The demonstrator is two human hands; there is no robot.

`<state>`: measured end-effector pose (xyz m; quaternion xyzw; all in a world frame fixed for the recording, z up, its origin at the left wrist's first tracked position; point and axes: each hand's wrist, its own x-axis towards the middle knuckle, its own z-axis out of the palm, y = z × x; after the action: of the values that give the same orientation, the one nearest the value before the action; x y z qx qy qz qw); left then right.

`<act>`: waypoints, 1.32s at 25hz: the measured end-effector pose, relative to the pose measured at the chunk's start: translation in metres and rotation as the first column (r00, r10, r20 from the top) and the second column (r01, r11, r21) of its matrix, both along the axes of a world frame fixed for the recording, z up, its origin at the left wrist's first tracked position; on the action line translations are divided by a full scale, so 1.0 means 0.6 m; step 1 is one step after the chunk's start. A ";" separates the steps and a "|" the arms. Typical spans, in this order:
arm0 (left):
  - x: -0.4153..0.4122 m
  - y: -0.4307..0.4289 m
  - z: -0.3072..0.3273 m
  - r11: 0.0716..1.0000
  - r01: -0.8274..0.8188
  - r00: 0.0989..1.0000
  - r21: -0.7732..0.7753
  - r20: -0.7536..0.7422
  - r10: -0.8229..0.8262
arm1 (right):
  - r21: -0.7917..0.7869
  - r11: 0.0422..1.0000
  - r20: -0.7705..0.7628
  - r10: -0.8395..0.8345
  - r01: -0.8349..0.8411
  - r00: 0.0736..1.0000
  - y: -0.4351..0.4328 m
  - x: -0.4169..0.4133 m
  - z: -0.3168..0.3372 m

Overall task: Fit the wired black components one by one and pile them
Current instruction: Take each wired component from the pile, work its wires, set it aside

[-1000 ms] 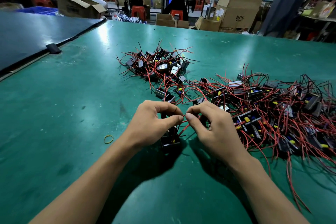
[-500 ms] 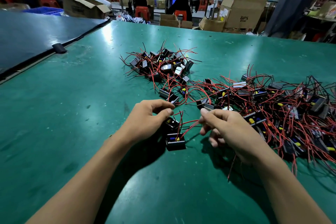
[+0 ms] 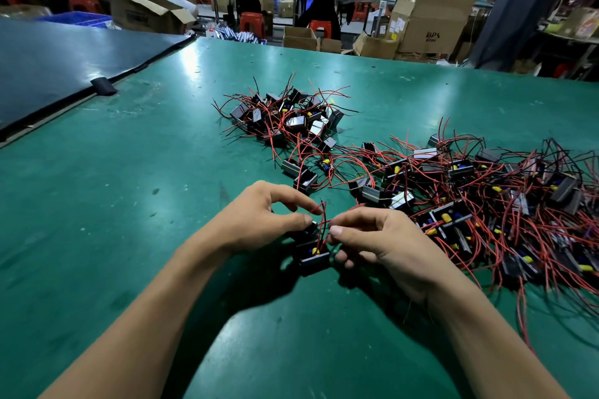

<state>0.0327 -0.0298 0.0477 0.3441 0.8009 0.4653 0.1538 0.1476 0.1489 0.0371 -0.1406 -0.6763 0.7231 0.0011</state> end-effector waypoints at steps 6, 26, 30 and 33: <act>0.005 0.008 -0.004 0.995 0.008 0.993 0.101 0.112 -0.020 | 0.143 0.990 -0.087 0.009 0.003 0.996 -0.012 -0.007 -0.008; 0.040 0.045 -0.020 0.929 -0.300 0.946 0.219 -0.060 0.319 | 0.111 0.975 -0.007 -0.194 0.194 0.981 -0.018 -0.016 -0.014; 0.041 0.043 -0.014 0.926 -0.305 0.950 0.222 0.002 0.312 | 0.074 0.982 0.032 -0.179 0.176 0.983 -0.020 -0.020 -0.013; 0.036 0.041 -0.016 0.928 -0.299 0.949 0.220 -0.034 0.314 | 0.006 0.984 0.099 -0.180 0.180 0.979 -0.016 -0.020 -0.009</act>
<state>0.0545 -0.0050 0.0380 0.2451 0.7953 0.5543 0.0139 0.1355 0.1396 0.0317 -0.2370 -0.6590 0.7131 0.0328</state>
